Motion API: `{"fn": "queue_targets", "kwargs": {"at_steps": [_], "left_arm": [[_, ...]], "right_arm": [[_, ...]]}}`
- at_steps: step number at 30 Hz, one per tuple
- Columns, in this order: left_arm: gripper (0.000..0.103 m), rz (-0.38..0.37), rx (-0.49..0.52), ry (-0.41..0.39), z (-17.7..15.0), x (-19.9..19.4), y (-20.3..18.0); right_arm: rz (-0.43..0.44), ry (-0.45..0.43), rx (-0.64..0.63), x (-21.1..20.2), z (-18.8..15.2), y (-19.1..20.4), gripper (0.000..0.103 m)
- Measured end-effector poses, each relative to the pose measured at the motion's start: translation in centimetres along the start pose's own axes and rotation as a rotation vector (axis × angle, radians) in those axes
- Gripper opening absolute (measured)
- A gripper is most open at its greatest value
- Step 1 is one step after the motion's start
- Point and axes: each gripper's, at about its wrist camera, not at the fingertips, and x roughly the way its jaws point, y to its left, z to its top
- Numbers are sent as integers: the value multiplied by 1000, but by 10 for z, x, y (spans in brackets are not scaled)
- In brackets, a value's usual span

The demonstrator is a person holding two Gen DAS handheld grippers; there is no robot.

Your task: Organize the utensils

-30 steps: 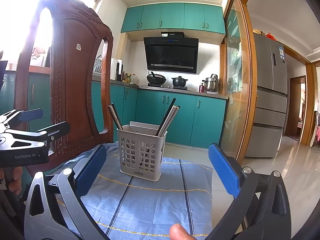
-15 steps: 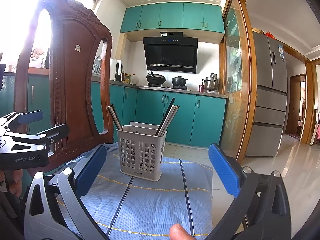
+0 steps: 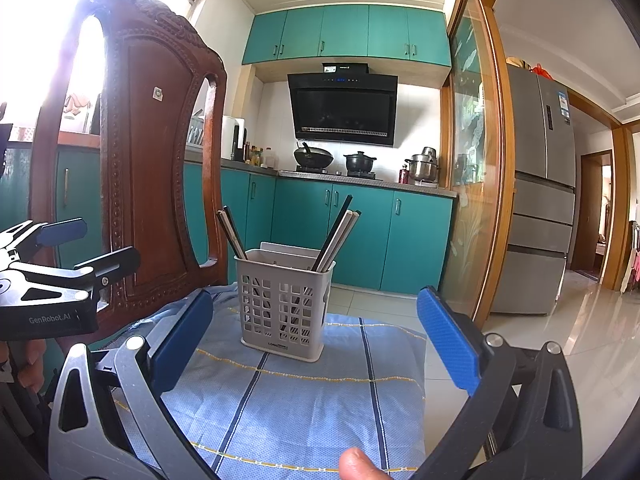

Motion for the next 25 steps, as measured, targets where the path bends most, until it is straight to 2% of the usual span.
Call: {"fn": "queue_targets", "kwargs": {"at_steps": [19,23,25], "left_arm": [[100,-3,13,11,-2,3,-2],[100,9,18,56,-4,11,-3],[100,21,18,135,-9,24,-3]], "right_arm": [[-2,1,-1,1,0,2,100],[-7,37,8,7,-1,1,100],[-41,122,29,22,-5,-1,100]]}}
